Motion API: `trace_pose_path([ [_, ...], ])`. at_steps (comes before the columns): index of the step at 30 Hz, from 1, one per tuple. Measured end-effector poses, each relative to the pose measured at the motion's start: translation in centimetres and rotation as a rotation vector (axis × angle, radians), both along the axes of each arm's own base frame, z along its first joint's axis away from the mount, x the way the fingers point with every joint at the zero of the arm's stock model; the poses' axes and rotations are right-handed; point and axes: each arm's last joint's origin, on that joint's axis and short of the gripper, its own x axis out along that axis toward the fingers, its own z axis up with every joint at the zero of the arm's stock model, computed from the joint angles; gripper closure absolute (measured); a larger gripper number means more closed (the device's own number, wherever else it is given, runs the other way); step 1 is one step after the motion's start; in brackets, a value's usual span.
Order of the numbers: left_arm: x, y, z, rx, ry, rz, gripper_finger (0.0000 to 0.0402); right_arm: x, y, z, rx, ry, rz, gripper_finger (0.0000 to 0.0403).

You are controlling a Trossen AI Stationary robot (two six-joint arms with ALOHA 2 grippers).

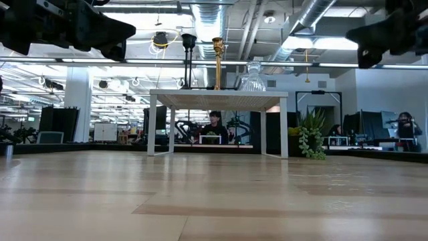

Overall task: Pick & Place candle stick holders
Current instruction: Return to Home Position

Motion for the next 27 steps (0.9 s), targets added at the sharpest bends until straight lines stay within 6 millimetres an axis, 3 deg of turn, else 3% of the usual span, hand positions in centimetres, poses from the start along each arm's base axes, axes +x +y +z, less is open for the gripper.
trace_pose_path([
  [15, 0.0, 0.0, -0.1, 0.001, 0.007, 0.000, 0.0398, 1.4, 0.3, -4.0, -0.002, 0.008, 0.074, 0.0403],
  [27, 0.0, 0.0, -0.1, -0.015, 0.017, -0.002, 0.0398, 1.4, 0.5, -4.1, -0.012, 0.001, 0.121, 0.0403],
])
